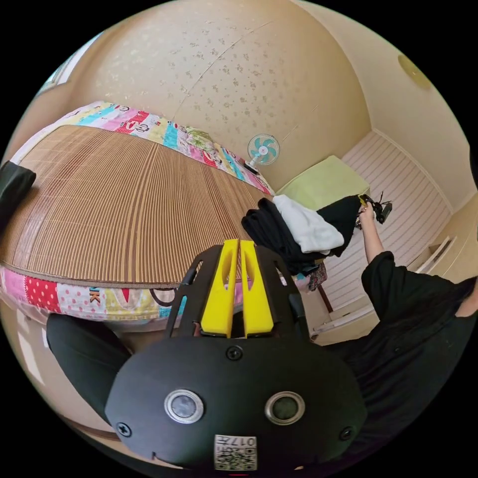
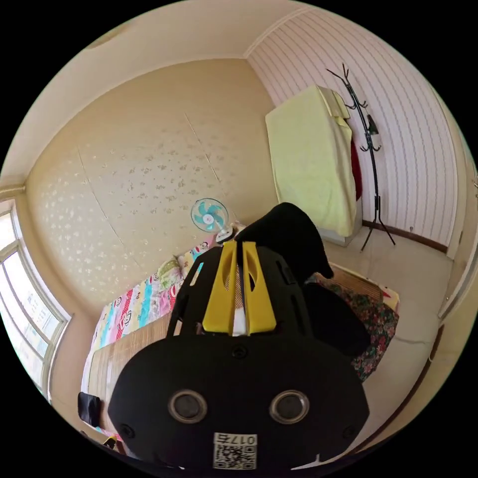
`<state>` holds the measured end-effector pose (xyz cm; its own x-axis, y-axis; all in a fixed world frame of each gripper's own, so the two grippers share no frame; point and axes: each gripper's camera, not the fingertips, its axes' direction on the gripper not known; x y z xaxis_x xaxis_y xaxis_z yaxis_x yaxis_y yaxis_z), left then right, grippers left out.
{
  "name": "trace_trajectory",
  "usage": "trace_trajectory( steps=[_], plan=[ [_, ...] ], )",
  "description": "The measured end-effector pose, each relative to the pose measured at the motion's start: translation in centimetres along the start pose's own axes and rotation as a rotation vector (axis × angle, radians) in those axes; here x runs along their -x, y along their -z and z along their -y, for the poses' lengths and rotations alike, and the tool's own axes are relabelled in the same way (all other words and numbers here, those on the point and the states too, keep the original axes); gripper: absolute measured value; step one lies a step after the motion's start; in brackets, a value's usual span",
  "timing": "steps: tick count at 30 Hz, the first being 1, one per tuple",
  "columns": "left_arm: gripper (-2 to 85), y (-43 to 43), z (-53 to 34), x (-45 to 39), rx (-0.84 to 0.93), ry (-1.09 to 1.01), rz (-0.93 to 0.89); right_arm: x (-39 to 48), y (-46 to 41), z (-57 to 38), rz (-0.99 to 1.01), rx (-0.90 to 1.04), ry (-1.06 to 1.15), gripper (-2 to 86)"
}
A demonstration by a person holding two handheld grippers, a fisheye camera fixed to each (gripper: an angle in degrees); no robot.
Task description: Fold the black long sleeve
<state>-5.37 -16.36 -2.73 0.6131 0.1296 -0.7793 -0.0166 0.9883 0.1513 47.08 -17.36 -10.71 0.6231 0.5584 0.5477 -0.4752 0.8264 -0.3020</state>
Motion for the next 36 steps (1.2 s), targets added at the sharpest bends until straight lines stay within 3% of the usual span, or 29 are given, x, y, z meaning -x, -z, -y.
trace_trajectory(
  steps=[4, 6, 9, 14, 17, 19, 21, 23, 25, 27, 29, 33, 36],
  plan=[
    [-1.0, 2.9, -0.4, 1.1, -0.077, 0.006, 0.045, 13.6, 6.0, 2.6, 0.134, -0.152, 0.297, 1.7],
    [-0.9, 3.6, -0.9, 2.0, -0.094, 0.026, 0.052, 21.0, 10.9, 0.9, 0.39, -0.23, 0.451, 2.2],
    [-0.8, 4.4, -1.7, 3.7, -0.094, 0.066, 0.051, 28.9, 16.5, -4.6, 0.616, -0.237, 0.606, 2.6],
    [0.9, 7.1, -3.1, 6.5, -0.145, 0.118, 0.041, 35.8, 21.2, -23.0, 0.542, -0.168, 0.742, 2.8],
    [5.2, 8.4, -3.9, 8.5, -0.142, 0.162, 0.043, 35.0, 19.6, -38.7, 0.459, 0.024, 0.798, 2.6],
    [6.4, 8.9, -4.4, 9.9, -0.132, 0.203, 0.041, 33.2, 17.6, -49.0, 0.414, 0.26, 0.876, 2.2],
    [7.0, 8.9, -4.8, 11.3, -0.112, 0.237, 0.029, 29.1, 15.9, -60.8, 0.345, 0.658, 0.915, 1.7],
    [7.4, 8.0, -4.8, 12.8, -0.068, 0.25, 0.028, 25.8, 17.0, -66.2, 0.363, 0.851, 0.924, 1.3],
    [7.4, 6.5, -4.2, 13.9, -0.016, 0.262, 0.039, 24.5, 20.1, -67.3, 0.436, 0.878, 0.999, 1.2],
    [7.5, 4.3, -3.2, 14.8, 0.034, 0.255, 0.032, 24.5, 24.0, -67.8, 0.597, 0.876, 1.28, 1.1],
    [7.7, 0.1, -1.8, 15.8, 0.115, 0.219, 0.066, 24.6, 25.3, -67.1, 0.615, 0.822, 1.38, 1.2],
    [9.6, -6.9, -1.2, 17.2, 0.333, 0.245, 0.181, 24.9, 24.0, -62.6, 0.668, 0.833, 1.295, 1.3],
    [9.8, -6.6, -2.4, 16.0, 0.304, 0.223, 0.271, 24.5, 23.4, -58.8, 0.726, 0.827, 1.24, 1.3]
  ],
)
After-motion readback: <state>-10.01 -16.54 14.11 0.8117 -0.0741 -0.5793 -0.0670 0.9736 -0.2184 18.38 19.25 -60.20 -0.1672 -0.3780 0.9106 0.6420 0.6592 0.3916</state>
